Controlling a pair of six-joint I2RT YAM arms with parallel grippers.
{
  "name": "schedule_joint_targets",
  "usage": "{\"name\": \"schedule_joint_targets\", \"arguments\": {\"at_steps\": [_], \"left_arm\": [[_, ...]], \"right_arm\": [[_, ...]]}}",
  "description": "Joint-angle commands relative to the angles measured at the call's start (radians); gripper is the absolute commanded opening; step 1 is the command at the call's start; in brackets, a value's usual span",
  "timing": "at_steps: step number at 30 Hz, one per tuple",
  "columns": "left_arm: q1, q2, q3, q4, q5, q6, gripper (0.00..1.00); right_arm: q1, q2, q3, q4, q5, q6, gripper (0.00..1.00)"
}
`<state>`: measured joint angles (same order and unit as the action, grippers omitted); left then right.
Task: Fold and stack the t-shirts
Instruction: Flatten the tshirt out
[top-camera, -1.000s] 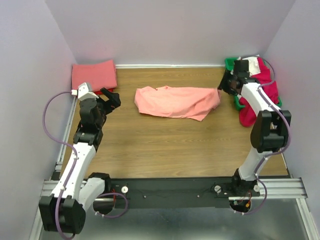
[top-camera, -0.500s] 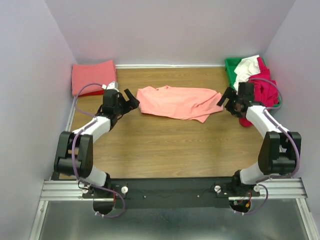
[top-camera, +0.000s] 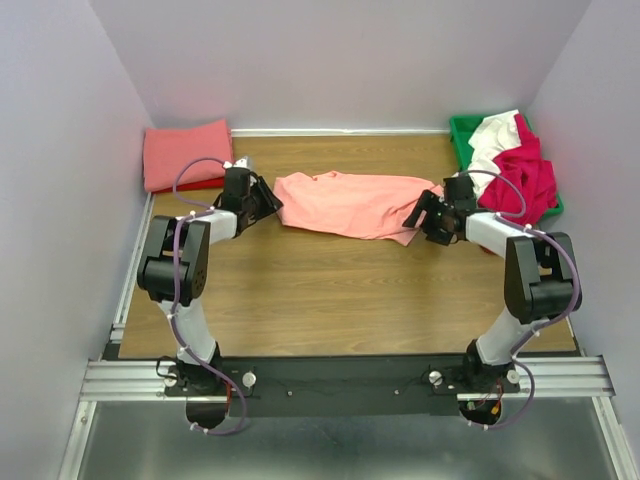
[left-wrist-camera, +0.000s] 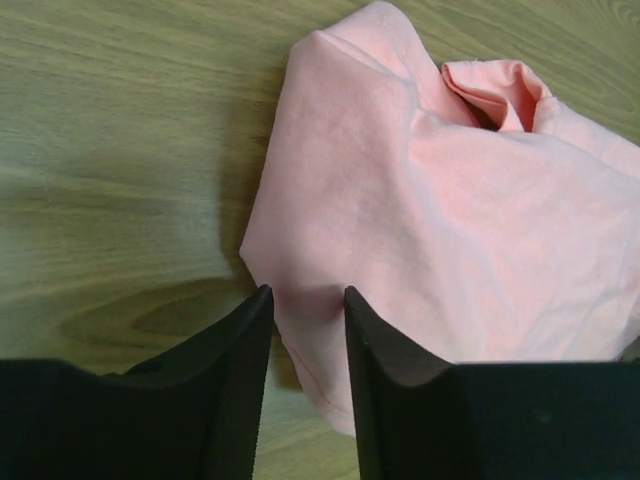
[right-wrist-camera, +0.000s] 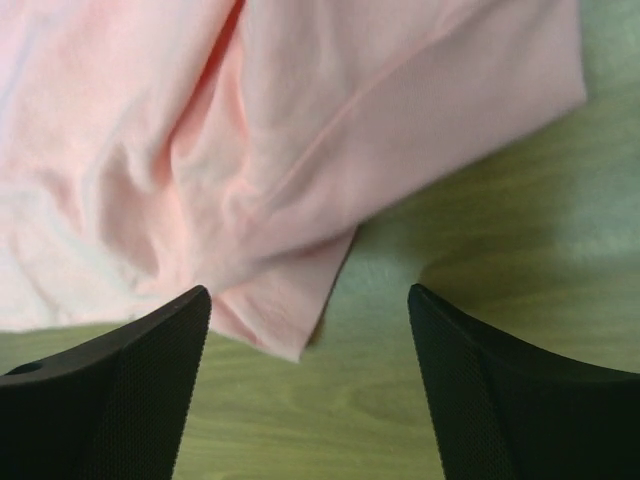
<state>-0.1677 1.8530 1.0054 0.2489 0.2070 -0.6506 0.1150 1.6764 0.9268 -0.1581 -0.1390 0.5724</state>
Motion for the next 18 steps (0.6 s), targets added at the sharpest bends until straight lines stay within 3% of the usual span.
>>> {"name": "schedule_joint_targets", "arguments": {"at_steps": [1, 3, 4, 5, 6, 9, 12, 18], "left_arm": [[-0.010, 0.057, 0.051, -0.003, 0.023, 0.020, 0.39], [-0.012, 0.071, 0.059, -0.003, 0.019, 0.025, 0.20], [-0.013, 0.077, 0.067, -0.003, 0.014, 0.028, 0.12], [-0.013, 0.080, 0.070, -0.003, 0.011, 0.031, 0.00], [-0.013, 0.075, 0.073, -0.005, 0.008, 0.038, 0.00], [-0.015, 0.025, 0.067, 0.003, -0.015, 0.060, 0.00], [-0.024, -0.043, 0.033, 0.019, -0.056, 0.071, 0.00], [-0.049, -0.260, -0.045, 0.009, -0.110, 0.080, 0.00]], "right_arm": [[0.021, 0.101, 0.053, 0.040, 0.050, 0.038, 0.81], [0.028, 0.124, 0.069, 0.049, 0.055, 0.046, 0.71], [0.032, 0.147, 0.078, 0.052, 0.061, 0.046, 0.58], [0.032, 0.157, 0.087, 0.052, 0.064, 0.047, 0.52], [0.035, 0.167, 0.104, 0.051, 0.065, 0.046, 0.35], [0.035, 0.149, 0.113, 0.051, 0.075, 0.043, 0.14], [0.035, 0.080, 0.113, 0.051, 0.081, 0.024, 0.00], [0.048, -0.154, 0.083, 0.046, 0.064, -0.015, 0.00]]}}
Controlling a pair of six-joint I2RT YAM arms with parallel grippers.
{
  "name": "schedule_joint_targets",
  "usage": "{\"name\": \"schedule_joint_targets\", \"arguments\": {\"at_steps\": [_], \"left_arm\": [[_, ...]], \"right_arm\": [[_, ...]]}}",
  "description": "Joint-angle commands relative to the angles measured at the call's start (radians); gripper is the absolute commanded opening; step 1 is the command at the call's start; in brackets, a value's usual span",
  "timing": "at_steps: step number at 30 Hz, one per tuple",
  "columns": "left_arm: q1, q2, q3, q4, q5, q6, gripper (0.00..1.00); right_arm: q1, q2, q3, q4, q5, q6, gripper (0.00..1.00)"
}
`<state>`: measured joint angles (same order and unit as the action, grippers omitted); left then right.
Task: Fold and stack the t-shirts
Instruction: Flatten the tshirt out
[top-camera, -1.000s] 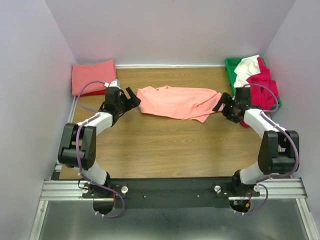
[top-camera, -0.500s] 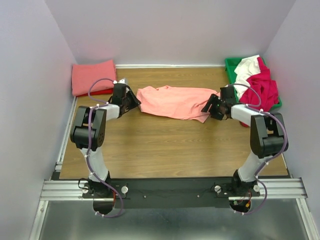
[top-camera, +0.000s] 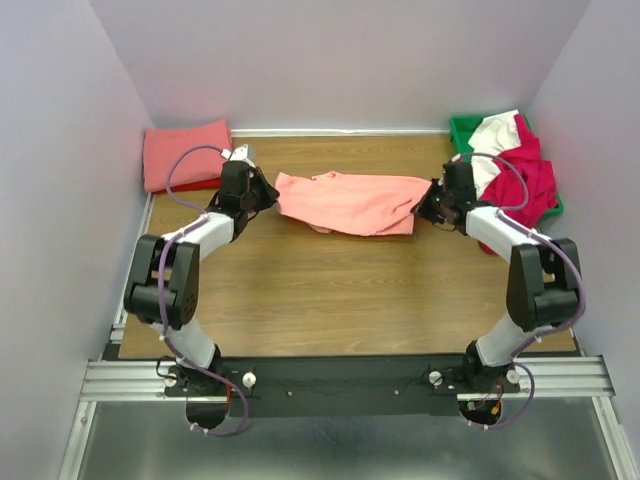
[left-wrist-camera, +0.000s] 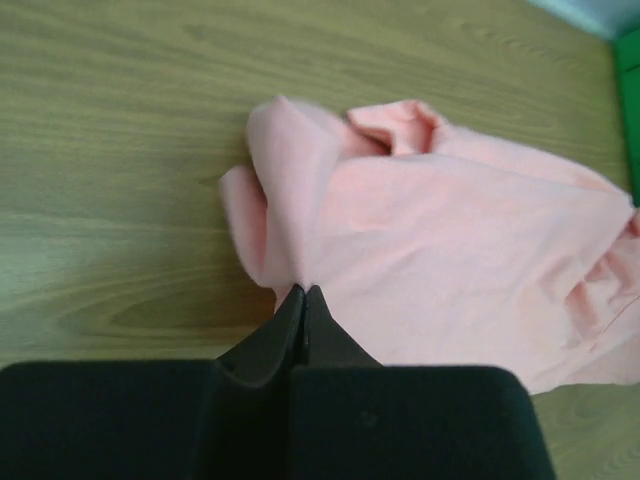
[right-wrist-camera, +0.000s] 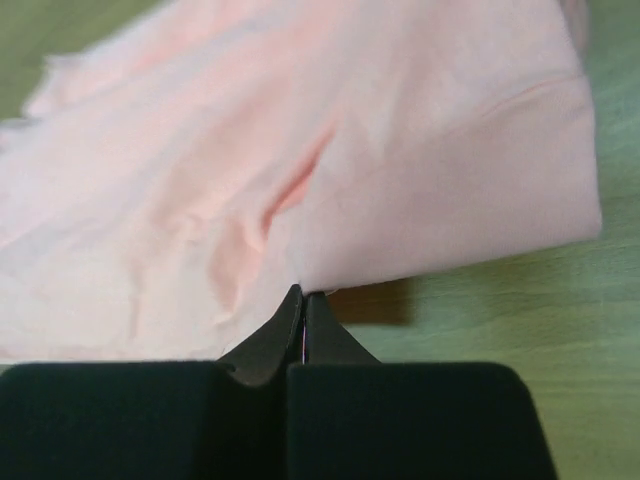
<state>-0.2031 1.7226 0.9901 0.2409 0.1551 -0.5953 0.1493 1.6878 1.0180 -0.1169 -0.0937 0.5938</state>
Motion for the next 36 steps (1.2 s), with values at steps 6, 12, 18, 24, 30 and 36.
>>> {"name": "schedule_joint_targets", "arguments": {"at_steps": [6, 12, 18, 24, 30, 36], "left_arm": [[-0.027, -0.463, -0.061, -0.064, -0.143, 0.029, 0.00], [-0.036, -0.817, 0.041, -0.173, -0.209, 0.057, 0.00], [-0.038, -0.943, 0.214, -0.238, -0.236, 0.100, 0.00], [-0.038, -0.848, 0.323, -0.229, -0.262, 0.126, 0.00], [-0.018, -0.595, 0.465, -0.212, -0.333, 0.181, 0.00], [0.099, -0.290, 0.734, -0.239, -0.161, 0.209, 0.00]], "right_arm": [[0.013, -0.416, 0.033, -0.070, 0.035, -0.065, 0.00], [0.016, -0.629, 0.248, -0.216, 0.023, -0.110, 0.00], [0.018, -0.682, 0.465, -0.302, -0.069, -0.147, 0.00], [0.018, -0.579, 0.620, -0.308, -0.090, -0.158, 0.01], [0.016, -0.294, 0.810, -0.306, -0.072, -0.239, 0.01], [0.013, -0.013, 1.127, -0.309, -0.029, -0.327, 0.00]]}}
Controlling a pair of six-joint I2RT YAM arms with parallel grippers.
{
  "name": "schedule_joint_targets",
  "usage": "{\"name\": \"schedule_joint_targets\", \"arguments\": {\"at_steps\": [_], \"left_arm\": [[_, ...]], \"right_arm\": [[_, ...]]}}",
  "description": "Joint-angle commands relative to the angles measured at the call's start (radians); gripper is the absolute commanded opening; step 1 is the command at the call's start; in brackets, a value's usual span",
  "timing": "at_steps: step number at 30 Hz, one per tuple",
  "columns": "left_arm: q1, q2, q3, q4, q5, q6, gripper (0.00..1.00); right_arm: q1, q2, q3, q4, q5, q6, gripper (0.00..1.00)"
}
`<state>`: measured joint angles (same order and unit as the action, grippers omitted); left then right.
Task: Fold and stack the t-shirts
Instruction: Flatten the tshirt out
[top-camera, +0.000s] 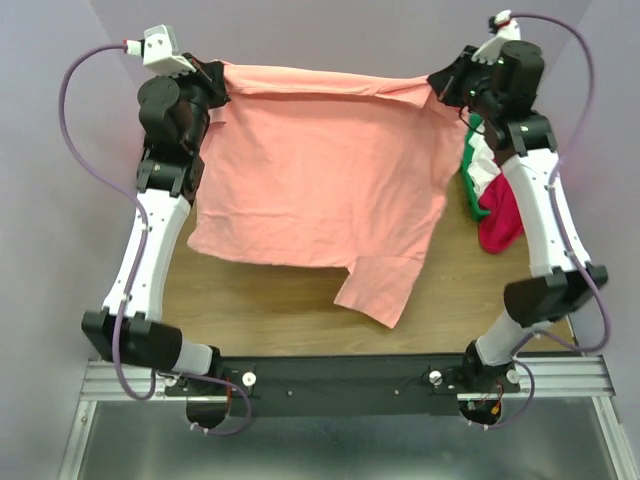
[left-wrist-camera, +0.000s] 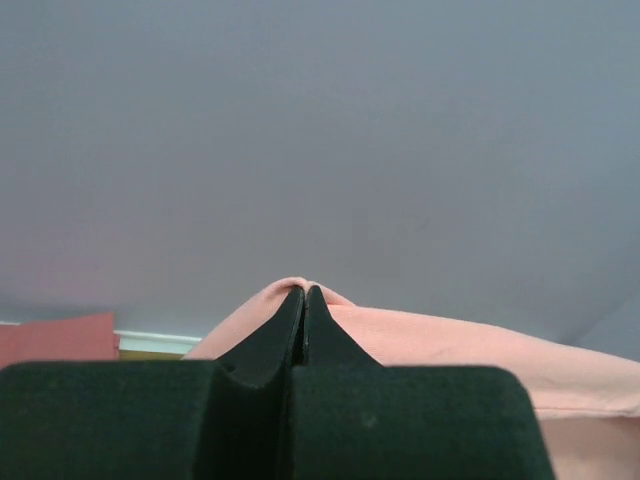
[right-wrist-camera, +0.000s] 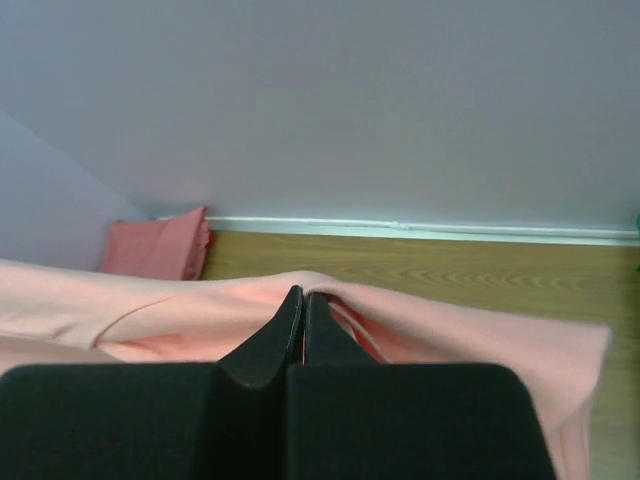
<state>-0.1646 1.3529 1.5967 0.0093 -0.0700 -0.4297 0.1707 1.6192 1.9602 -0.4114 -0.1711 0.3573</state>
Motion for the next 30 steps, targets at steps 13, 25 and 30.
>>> {"name": "schedule_joint_targets", "arguments": {"at_steps": [13, 25, 30], "left_arm": [[0.077, -0.030, -0.013, -0.072, 0.078, 0.099, 0.00], [0.059, -0.432, -0.900, -0.055, -0.023, -0.193, 0.73], [0.054, -0.570, -0.913, -0.124, -0.108, -0.241, 0.98]], "right_arm": [[-0.007, -0.157, -0.142, -0.013, 0.024, -0.055, 0.00], [-0.008, -0.562, -1.046, -0.026, 0.051, 0.128, 0.53], [-0.008, -0.601, -1.074, -0.044, 0.151, 0.140, 1.00]]}}
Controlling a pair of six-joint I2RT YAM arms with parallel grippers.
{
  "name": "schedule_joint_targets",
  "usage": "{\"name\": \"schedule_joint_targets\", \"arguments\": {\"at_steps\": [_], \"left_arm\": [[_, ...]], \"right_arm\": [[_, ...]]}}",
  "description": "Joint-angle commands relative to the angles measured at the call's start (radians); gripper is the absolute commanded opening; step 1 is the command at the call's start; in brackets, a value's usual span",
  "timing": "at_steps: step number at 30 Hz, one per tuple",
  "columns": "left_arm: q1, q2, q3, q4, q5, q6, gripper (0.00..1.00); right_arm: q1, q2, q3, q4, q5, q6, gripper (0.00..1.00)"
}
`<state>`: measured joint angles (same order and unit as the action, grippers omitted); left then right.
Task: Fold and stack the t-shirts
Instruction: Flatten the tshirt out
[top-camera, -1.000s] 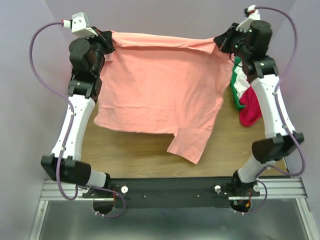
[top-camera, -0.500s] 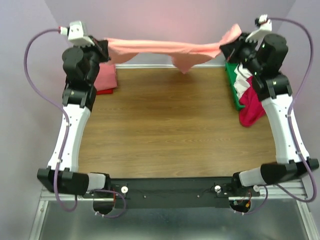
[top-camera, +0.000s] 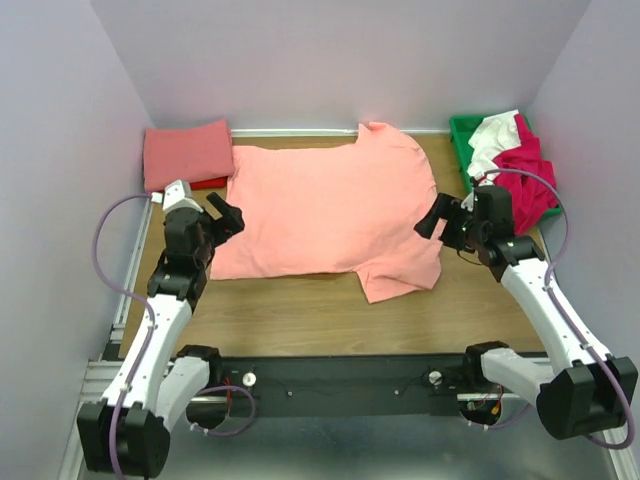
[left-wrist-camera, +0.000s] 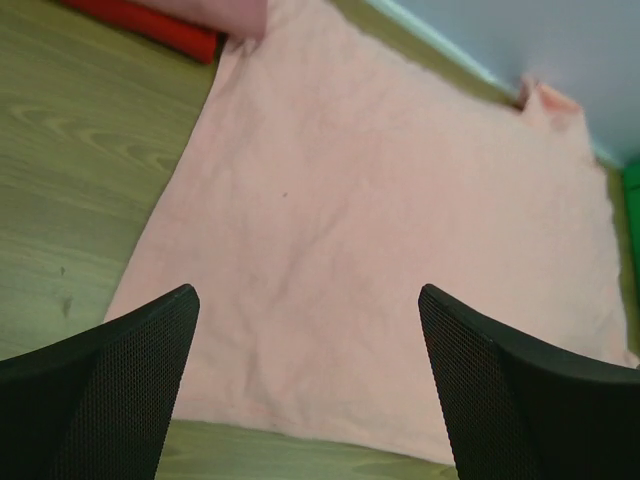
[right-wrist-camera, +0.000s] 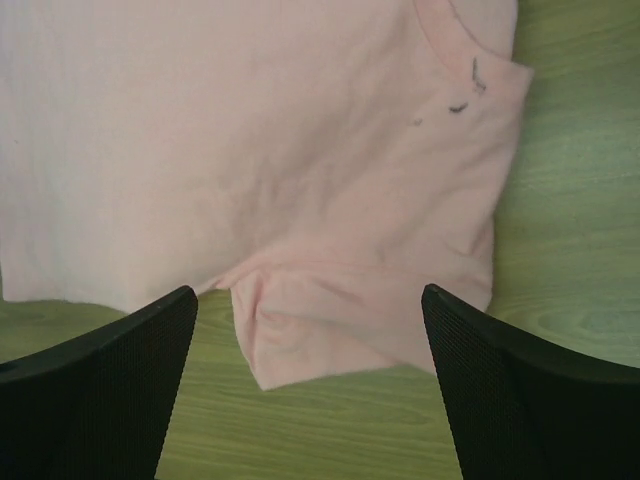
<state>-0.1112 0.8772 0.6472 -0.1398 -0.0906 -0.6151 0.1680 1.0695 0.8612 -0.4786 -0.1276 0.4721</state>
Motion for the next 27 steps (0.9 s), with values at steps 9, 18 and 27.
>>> {"name": "schedule_joint_targets", "arguments": {"at_steps": [9, 18, 27], "left_arm": [[0.001, 0.066, 0.066, 0.109, -0.012, -0.040, 0.99], [0.001, 0.319, 0.071, 0.200, 0.066, -0.021, 0.99], [0.001, 0.384, 0.025, 0.244, 0.086, -0.055, 0.99]], "right_arm": [[-0.005, 0.070, 0.079, 0.025, 0.154, 0.028, 1.00], [-0.005, 0.291, 0.087, 0.029, 0.290, 0.092, 1.00], [-0.004, 0.308, 0.006, 0.032, 0.325, 0.134, 1.00]]}}
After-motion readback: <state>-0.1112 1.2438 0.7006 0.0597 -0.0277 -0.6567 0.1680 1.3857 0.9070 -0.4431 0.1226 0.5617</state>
